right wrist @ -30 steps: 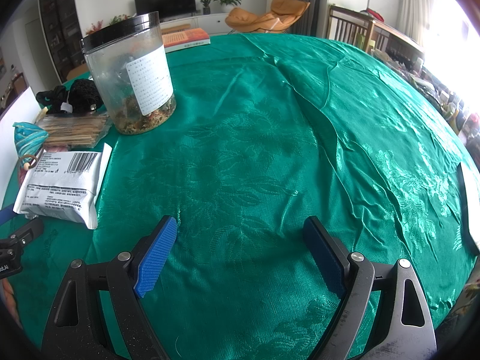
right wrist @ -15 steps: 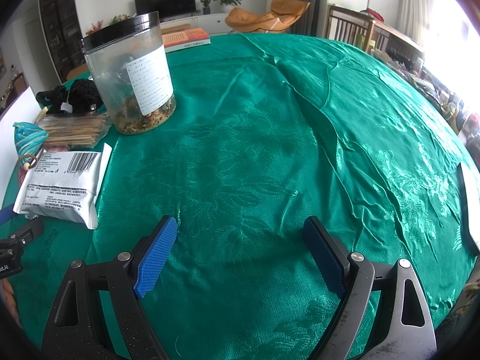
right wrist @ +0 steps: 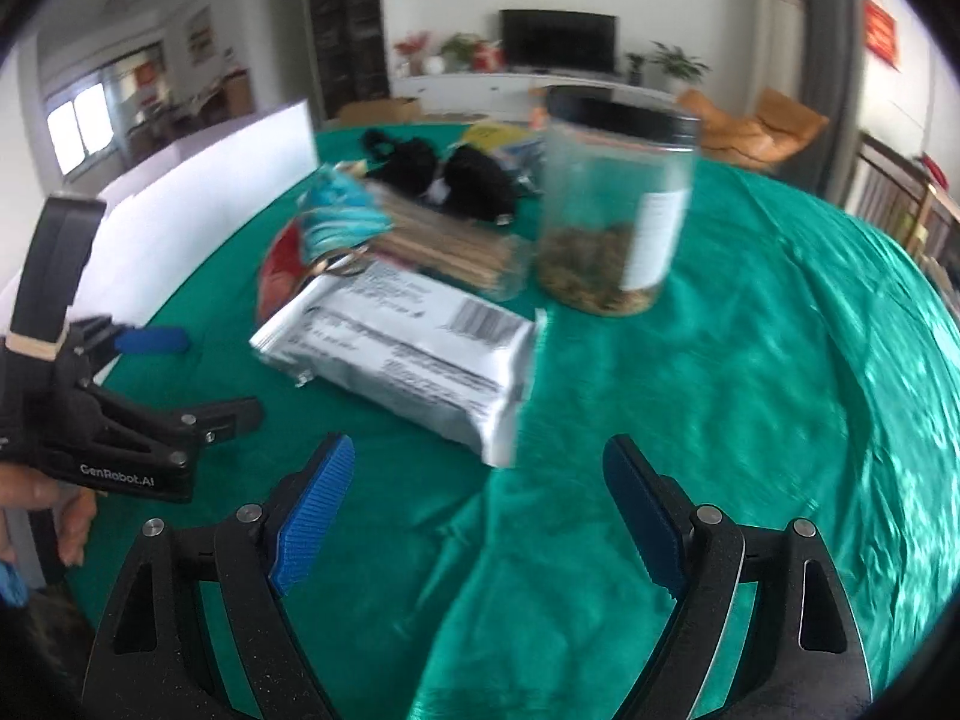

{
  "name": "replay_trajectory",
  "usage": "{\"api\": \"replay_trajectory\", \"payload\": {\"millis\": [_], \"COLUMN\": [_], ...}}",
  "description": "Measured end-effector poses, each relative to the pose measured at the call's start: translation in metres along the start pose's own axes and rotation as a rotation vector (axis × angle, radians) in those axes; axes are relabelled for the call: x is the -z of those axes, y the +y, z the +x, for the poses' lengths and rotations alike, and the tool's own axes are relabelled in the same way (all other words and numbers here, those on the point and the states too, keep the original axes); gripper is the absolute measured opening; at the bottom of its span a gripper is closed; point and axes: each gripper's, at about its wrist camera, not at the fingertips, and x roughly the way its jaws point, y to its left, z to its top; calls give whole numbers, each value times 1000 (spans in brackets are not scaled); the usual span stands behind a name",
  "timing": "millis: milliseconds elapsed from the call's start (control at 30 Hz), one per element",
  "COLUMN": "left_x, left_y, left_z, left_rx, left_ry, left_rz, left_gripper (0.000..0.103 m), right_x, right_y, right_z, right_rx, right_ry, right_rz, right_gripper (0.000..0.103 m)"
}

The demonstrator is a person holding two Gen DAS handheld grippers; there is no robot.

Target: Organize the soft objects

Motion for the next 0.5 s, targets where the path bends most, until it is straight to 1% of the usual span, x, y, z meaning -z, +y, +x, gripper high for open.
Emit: {"api": "replay_trajectory", "payload": {"millis": [67,100,133,167,200,233,267,300,333,367,433,500], "left_x": [0,0,-1,-1,-1,-1,-1,-1,-1,-2,-4,-8], "left_y": [-1,-3,-4,-3,-3,-3,-4,-4,-4,-5,-6,-11], "left_z": [1,2,2,2,2,2,2,2,3,3,5,8], "left_rx": [-13,-24,-23,-22,-21,-21,-21,-22,-24,-28,-34,-38], "left_ry": [-1,1,1,0,0,0,0,0,0,1,3,4], "left_rz": [0,7,6,6,5,6,5,5,3,0,-10,-17], "left_gripper": [103,103,103,103,103,103,103,103,103,103,103,103], "right_x": [-9,-15,-21,-24,-21,-15,-8,1,10,20,35,44], "right_y": [9,6,0,-12,-28,-46,-62,-75,-85,-96,-110,-115], "right_z": [23,27,30,33,34,33,23,14,7,1,-11,-19], "right_rx": [26,23,52,84,124,169,227,296,359,389,406,419], "right_ry": [57,44,35,39,51,64,39,34,42,51,46,38], "right_rz": [-69,-58,-15,65,174,288,378,441,483,525,579,597], "right_gripper": [87,87,87,85,85,85,85,86,87,87,86,87]}}
